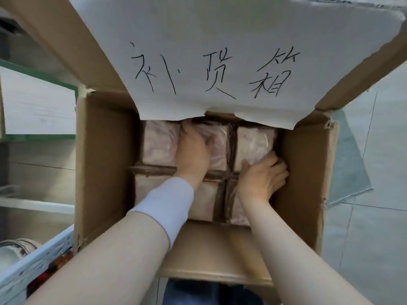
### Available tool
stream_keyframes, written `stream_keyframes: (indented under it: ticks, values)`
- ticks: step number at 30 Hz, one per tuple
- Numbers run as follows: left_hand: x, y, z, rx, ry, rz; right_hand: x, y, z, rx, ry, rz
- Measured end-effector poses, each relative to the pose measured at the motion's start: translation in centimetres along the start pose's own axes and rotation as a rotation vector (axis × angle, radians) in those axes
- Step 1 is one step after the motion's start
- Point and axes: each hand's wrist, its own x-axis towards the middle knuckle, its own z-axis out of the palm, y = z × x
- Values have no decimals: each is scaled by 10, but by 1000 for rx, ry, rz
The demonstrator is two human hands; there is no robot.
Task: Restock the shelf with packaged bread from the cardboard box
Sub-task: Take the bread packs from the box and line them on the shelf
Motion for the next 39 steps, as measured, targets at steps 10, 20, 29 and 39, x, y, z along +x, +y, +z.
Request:
stream_keyframes:
  ticks: [10,20,29,39]
  values:
    - [-8,0,-32,-316,5,-38,-4,5,-49,82,-101,-71]
    - [-120,10,-101,-422,23,282,-62,40,-135,414,-47,-246]
    - [-347,-12,-234,-701,373,179,-187,124,-245,587,-500,-466]
    - [-645,-126,-401,-847,924,127,-457,128,-330,391,-881,-967]
